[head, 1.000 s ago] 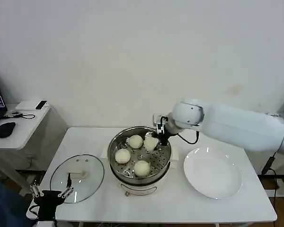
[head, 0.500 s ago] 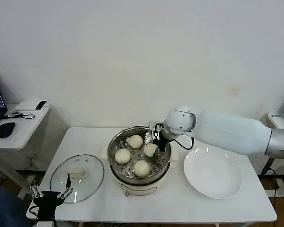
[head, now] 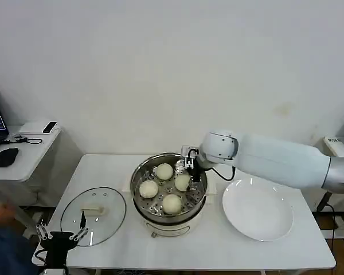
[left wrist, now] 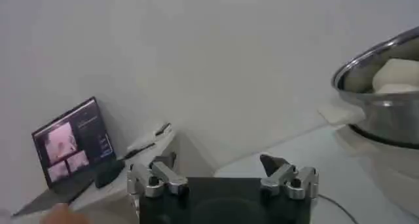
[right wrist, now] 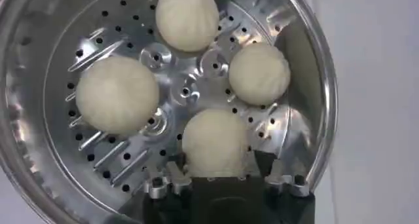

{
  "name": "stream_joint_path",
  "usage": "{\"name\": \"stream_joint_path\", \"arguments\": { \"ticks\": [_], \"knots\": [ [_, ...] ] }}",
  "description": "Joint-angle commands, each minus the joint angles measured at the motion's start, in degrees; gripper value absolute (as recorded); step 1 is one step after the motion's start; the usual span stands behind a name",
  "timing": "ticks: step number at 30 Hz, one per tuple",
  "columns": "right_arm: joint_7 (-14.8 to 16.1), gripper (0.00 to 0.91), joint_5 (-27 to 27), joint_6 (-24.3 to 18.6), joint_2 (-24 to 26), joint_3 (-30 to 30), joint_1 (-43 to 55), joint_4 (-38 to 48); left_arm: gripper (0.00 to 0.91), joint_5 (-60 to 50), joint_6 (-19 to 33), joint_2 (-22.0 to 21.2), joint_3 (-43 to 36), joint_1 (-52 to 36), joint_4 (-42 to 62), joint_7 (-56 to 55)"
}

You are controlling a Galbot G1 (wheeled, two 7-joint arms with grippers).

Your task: Take steamed baozi put them in steamer then cover it.

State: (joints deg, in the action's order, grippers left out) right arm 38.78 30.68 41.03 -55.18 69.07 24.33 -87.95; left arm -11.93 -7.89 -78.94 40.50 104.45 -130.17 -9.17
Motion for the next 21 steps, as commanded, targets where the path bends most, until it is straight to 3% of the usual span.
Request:
{"name": "stream_joint_path", "arguments": {
  "ticks": [1, 2, 5, 6, 7, 9, 11, 14, 16, 18, 19, 20, 21],
  "knots": [
    [-4.41, 0.907, 1.09, -0.2, 3.34, -3.75, 0.1, -5.23, 0.907, -0.12, 0.04, -0.1, -0.09, -0.05, -0.12, 0.12],
    [-6.27, 0.907, 0.9, -1.02, 3.94, -4.56, -0.45, -6.3, 0.907, -0.08, 0.12, -0.09, -0.12, -0.06, -0.1, 0.1],
    [-18.6, 0.907, 1.37, -4.27, 7.26, -8.3, -4.39, -10.2, 0.907, -0.21, 0.65, 0.01, -0.05, -0.16, 0.08, 0.53],
    [-20.51, 0.907, 1.55, -5.08, 7.69, -9.07, -5.71, -10.69, 0.907, -0.34, 1.02, 0.15, -0.02, -0.07, 0.29, 0.78],
    [-24.42, 0.907, 0.73, -5.92, 9.89, -11.72, -7.64, -13.12, 0.907, -0.6, 1.62, 0.17, 0.0, -0.07, 0.46, 1.11],
    [-27.69, 0.907, -2.35, -9.9, 12.65, -16.18, -13.19, -15.67, 0.907, -0.79, 2.44, 0.25, -0.16, 0.03, 0.78, 1.38],
    [-34.28, 0.907, -1.42, -11.62, 14.62, -20.57, -21.35, -17.65, 0.907, -1.07, 4.08, 0.15, -0.28, 0.03, 1.36, 1.48],
    [-37.92, 0.907, -7.11, -18.41, 16.77, -34.37, -35.4, -19.4, 0.907, -1.08, 5.12, -0.01, -0.55, -0.04, 1.95, 1.35],
    [-38.31, 0.907, -11.84, -23.44, 16.54, -44.89, -46.18, -19.84, 0.907, -0.84, 5.05, -0.17, -0.71, -0.21, 2.01, 1.37],
    [-38.44, 0.907, -16.54, -27.88, 14.93, -54.86, -58.15, -20.18, 0.907, -0.47, 5.09, -0.43, -0.83, -0.47, 2.0, 0.71],
    [-38.14, 0.907, -20.2, -31.79, 12.84, -64.0, -65.07, -20.48, 0.907, -0.21, 5.04, -0.48, -0.85, -0.6, 2.08, 0.2],
    [-38.09, 0.907, -20.68, -32.27, 12.13, -66.15, -67.28, -20.56, 0.907, -0.14, 5.05, -0.48, -0.86, -0.59, 2.14, -0.26],
    [-37.6, 0.907, -24.25, -36.09, 9.35, -72.95, -76.15, -21.11, 0.907, -0.11, 5.12, -0.43, -0.92, -0.61, 2.35, -1.04]
  ]
}}
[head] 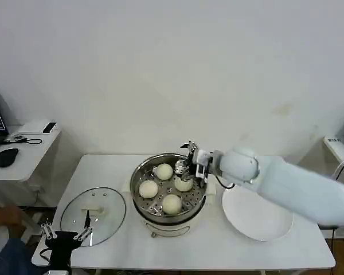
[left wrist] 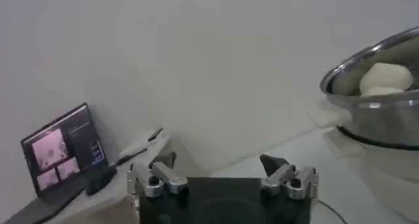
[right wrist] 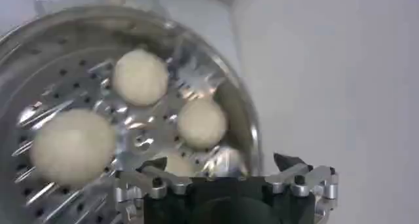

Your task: Take steamed baozi put them in steamer then cover it.

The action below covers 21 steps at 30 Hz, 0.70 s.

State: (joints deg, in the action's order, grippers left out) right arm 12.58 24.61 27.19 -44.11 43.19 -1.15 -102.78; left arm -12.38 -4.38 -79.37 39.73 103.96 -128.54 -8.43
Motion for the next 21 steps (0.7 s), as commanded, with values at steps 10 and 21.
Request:
{"name": "stream_joint_path", "arguments": {
  "ticks": [10, 21],
  "knots": [
    [-4.06, 0.907, -30.1, -39.0, -25.45, -82.92, -79.07, -8.06, 0.907, -10.61, 4.16, 0.52, -1.37, -1.9, 8.5, -5.78],
    [-5.12, 0.907, -25.49, -38.52, -38.0, -93.63, -87.8, -12.26, 0.907, -45.63, 9.1, 7.56, 1.38, -3.97, 21.78, -7.4]
  ]
}}
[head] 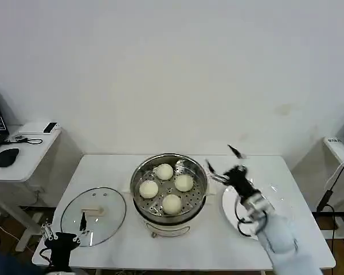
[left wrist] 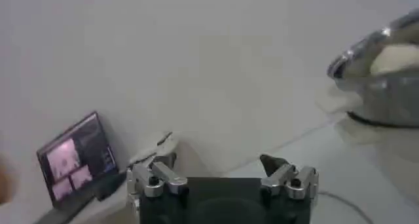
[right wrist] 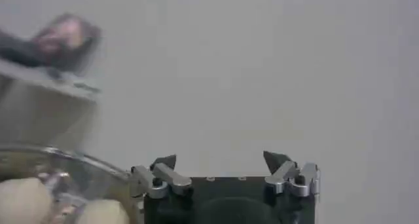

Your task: Take steamed baozi put them in steamer then cover it.

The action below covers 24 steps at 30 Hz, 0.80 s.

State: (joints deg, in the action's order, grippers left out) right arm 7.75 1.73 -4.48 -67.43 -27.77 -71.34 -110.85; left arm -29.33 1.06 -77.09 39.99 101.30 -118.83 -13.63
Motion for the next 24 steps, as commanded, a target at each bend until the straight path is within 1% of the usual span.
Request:
{"name": "stream_joint_path", "arguments": {
  "ticks": [1, 2, 3, 5, 6, 7, 8, 11, 16, 21, 24],
  "knots": [
    [-0.31, 0.907, -2.59, -6.96, -14.77, -22.94, -17.98, -4.44, 0.907, -30.61, 3.91, 6.42, 1.01, -1.55, 13.26, -2.11],
    [-0.42, 0.907, -2.51, -7.0, -14.73, -23.95, -18.59, -5.04, 0.907, -32.91, 4.24, 7.87, 0.63, -1.93, 14.88, -2.28],
    [-0.84, 0.907, -2.52, -7.02, -14.69, -24.35, -18.97, -5.24, 0.907, -33.93, 4.31, 8.19, 0.45, -2.06, 15.72, -2.49],
    [-3.24, 0.907, -4.4, -8.28, -14.97, -26.13, -19.33, -5.31, 0.907, -36.87, 4.5, 9.72, 0.15, -3.5, 18.1, -2.3],
    [-3.55, 0.907, -4.9, -8.34, -15.01, -26.51, -19.54, -5.37, 0.907, -37.4, 4.48, 9.89, 0.06, -3.77, 18.99, -2.33],
    [-3.96, 0.907, -4.96, -8.19, -15.02, -26.72, -19.86, -5.57, 0.907, -37.91, 4.52, 10.33, -0.11, -4.66, 20.26, -2.42],
    [-5.26, 0.907, -3.19, -7.35, -14.82, -27.42, -20.83, -6.3, 0.907, -38.38, 4.5, 10.87, -0.3, -5.89, 21.27, -2.32],
    [-5.45, 0.907, -0.51, -6.62, -14.11, -28.31, -22.46, -7.43, 0.907, -38.45, 4.32, 11.73, -0.76, -7.95, 22.61, -1.34],
    [-5.26, 0.907, 0.1, -7.13, -14.47, -29.48, -23.41, -6.85, 0.907, -37.77, 3.76, 13.24, -1.56, -11.28, 24.45, 0.13],
    [-5.32, 0.907, -0.68, -7.94, -15.39, -29.11, -23.78, -6.13, 0.907, -37.1, 3.55, 14.28, -2.35, -13.9, 26.58, 0.6],
    [-5.34, 0.907, -1.72, -9.56, -15.94, -28.96, -24.25, -6.17, 0.907, -37.05, 3.48, 14.66, -2.91, -15.92, 27.84, 0.76]
  ]
}}
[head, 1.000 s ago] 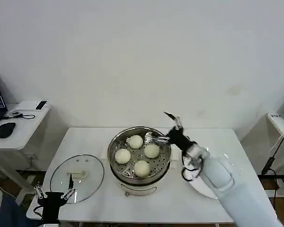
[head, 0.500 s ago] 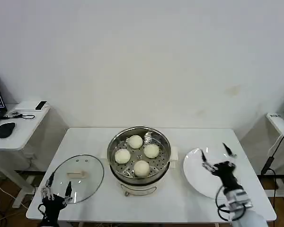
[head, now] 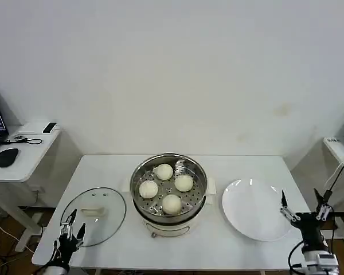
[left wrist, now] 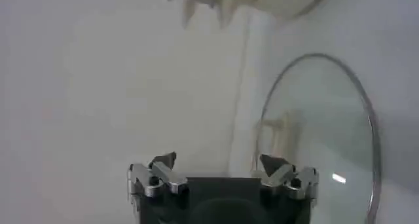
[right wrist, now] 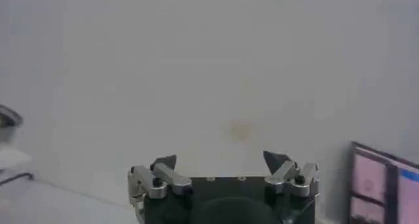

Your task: Take steamed baozi put them in steamer then cover it.

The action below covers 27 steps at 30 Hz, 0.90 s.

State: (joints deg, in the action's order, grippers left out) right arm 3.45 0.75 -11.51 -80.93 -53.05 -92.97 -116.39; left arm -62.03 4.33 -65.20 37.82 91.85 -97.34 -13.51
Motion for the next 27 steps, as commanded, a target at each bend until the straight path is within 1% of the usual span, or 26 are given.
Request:
{"name": "stream_joint_path", "arguments": {
  "ticks": [1, 9, 27],
  "knots": [
    [-1.18, 0.907, -1.59, -3.04, -2.61, -3.67, -2.91, -0.61, 0.907, -4.43, 0.18, 2.91, -0.98, -7.18, 6.69, 0.9],
    [-1.45, 0.907, -1.79, -3.72, -4.01, -3.68, -4.57, -0.7, 0.907, -4.3, -0.14, 3.74, -2.81, -11.34, 8.81, 1.59],
    [-1.38, 0.907, -3.64, -3.76, -6.23, -2.59, -4.31, -1.08, 0.907, -4.33, -0.2, 3.4, -7.05, -17.03, 12.43, 2.86]
  ]
}}
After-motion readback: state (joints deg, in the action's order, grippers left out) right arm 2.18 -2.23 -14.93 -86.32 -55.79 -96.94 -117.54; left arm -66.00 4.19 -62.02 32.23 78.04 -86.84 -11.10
